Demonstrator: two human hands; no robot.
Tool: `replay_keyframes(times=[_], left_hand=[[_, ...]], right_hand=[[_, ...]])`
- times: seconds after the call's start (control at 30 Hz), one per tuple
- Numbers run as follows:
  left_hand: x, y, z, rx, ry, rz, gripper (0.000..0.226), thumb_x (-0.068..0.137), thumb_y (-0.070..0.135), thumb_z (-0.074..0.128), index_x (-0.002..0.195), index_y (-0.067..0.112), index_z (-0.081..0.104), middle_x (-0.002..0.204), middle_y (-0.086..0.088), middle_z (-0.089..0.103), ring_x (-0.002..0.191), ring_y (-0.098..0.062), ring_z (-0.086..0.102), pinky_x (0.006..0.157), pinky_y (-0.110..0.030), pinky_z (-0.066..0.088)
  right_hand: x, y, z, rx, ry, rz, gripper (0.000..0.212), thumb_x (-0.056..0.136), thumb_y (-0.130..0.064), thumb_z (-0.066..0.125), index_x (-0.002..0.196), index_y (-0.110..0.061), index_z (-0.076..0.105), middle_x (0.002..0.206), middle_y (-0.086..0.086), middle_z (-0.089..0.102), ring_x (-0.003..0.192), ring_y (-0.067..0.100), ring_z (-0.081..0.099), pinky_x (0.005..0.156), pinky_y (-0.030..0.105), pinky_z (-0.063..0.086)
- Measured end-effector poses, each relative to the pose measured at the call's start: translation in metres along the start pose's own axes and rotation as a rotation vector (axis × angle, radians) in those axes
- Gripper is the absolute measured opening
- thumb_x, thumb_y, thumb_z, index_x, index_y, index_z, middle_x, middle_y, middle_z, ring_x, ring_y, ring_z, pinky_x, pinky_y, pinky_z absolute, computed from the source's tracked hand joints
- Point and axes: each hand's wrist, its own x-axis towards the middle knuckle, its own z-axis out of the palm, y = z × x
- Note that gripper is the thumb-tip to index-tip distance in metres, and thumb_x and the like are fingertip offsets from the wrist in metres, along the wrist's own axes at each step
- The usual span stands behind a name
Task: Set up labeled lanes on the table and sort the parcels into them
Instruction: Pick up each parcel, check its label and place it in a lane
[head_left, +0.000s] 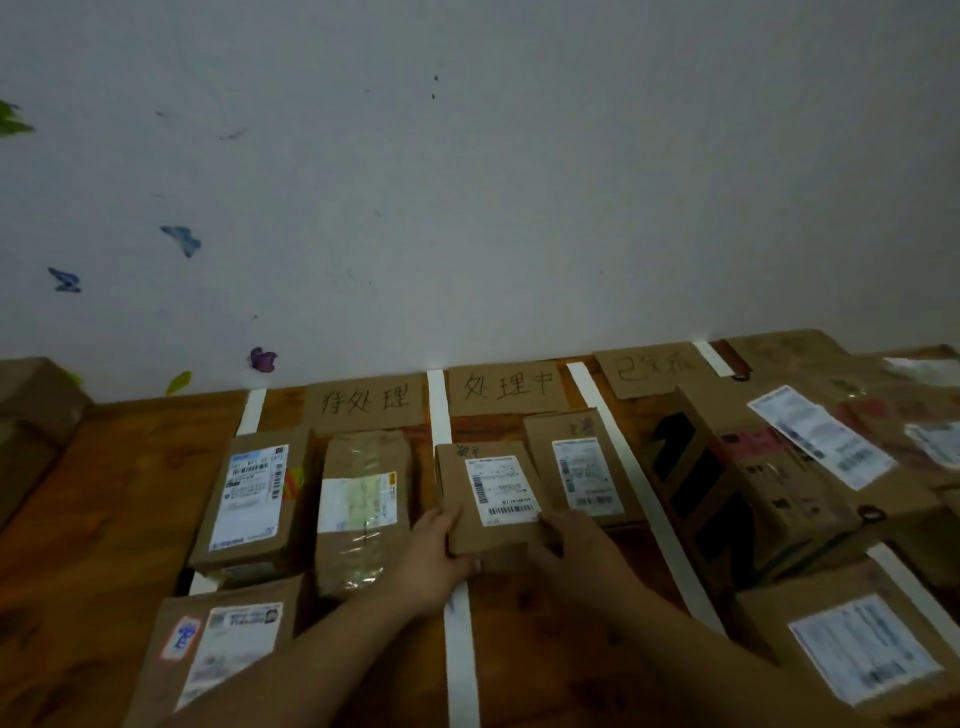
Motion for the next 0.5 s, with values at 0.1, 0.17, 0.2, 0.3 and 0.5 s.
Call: replay_keyframes(times=[0.1,0.17,0.2,0.3,0.5], left_hand=[[0.009,0.005,0.014,-0.004,0.008,-0.042,0.076,0.087,0.017,0.064,0.149,0.019,0.020,0.152,0.005,0.022,0.137,-0.014,0.030,0.108,-0.022,0.029],[0.018,0.002,0.025,0.011,0.021,-0.063,0.076,0.088,0.014,0.063,0.149,0.020,0.019,0.154,0.006,0.020,0.138,-0.013,0.028,0.108,-0.020,0.027],[0.021,0.002,0.029,0.023,0.027,-0.071,0.076,0.088,0.014,0.063,0.149,0.020,0.018,0.154,0.007,0.019,0.138,-0.012,0.027,0.108,-0.019,0.026],[0.033,0.001,0.036,0.046,0.042,-0.079,0.078,0.088,0.013,0.062,0.150,0.020,0.014,0.156,0.008,0.014,0.140,-0.013,0.024,0.108,-0.017,0.023],[0.055,-0.009,0.043,0.157,0.047,-0.100,0.079,0.090,0.017,0.059,0.151,0.021,0.009,0.158,0.006,0.007,0.141,-0.016,0.026,0.110,-0.022,0.025]], right_hand=[[0.016,0.017,-0.001,-0.025,-0.057,-0.029,0.052,0.098,-0.035,0.048,0.145,-0.022,0.034,0.150,0.002,0.030,0.137,0.019,0.031,0.114,0.033,0.029],[0.022,0.026,0.001,-0.020,-0.067,-0.042,0.049,0.099,-0.034,0.047,0.145,-0.023,0.034,0.149,0.002,0.030,0.137,0.019,0.031,0.113,0.033,0.029],[0.024,0.029,0.002,-0.014,-0.070,-0.041,0.048,0.098,-0.032,0.048,0.144,-0.024,0.035,0.149,0.001,0.029,0.137,0.019,0.031,0.113,0.033,0.030],[0.032,0.035,0.005,-0.023,-0.063,-0.059,0.048,0.097,-0.031,0.051,0.143,-0.027,0.036,0.148,-0.003,0.028,0.136,0.017,0.032,0.111,0.033,0.033],[0.051,0.038,0.010,-0.114,-0.042,-0.098,0.048,0.096,-0.027,0.051,0.142,-0.027,0.036,0.148,-0.004,0.028,0.137,0.017,0.028,0.113,0.033,0.028]])
